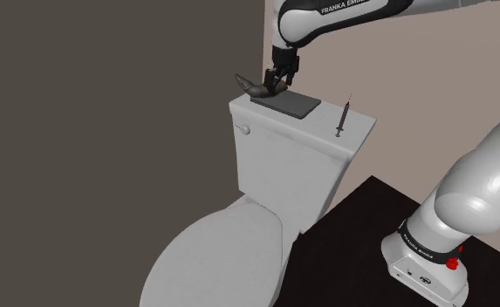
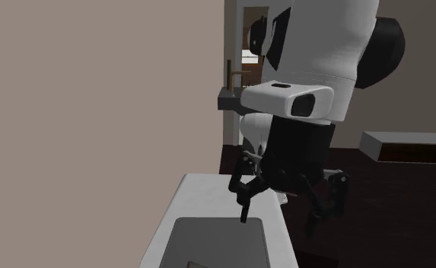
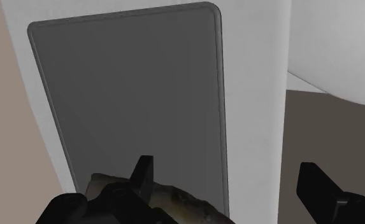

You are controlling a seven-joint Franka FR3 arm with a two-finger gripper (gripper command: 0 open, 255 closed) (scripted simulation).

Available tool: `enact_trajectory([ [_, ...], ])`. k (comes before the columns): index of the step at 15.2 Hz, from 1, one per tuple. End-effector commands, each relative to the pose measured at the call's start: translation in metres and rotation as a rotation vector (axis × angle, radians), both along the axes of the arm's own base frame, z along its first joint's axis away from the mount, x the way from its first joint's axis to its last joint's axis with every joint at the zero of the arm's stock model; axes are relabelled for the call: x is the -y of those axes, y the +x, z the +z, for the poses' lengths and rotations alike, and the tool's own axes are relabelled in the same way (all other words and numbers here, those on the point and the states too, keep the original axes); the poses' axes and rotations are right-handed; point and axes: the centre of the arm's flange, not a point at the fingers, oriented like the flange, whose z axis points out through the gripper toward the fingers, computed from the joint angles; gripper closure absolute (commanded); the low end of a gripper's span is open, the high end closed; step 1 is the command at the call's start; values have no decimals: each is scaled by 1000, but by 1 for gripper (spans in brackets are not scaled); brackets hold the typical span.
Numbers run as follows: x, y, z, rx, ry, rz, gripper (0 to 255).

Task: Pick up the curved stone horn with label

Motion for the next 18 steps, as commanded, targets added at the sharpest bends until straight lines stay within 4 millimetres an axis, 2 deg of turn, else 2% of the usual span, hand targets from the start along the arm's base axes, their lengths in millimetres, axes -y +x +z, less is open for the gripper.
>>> enact_trajectory([
  [1,-7,21,-2,23,-16,8,0],
  [11,-46,129,3,128,-92,45,0],
  [18,-46,129,-34,128,-92,45,0],
])
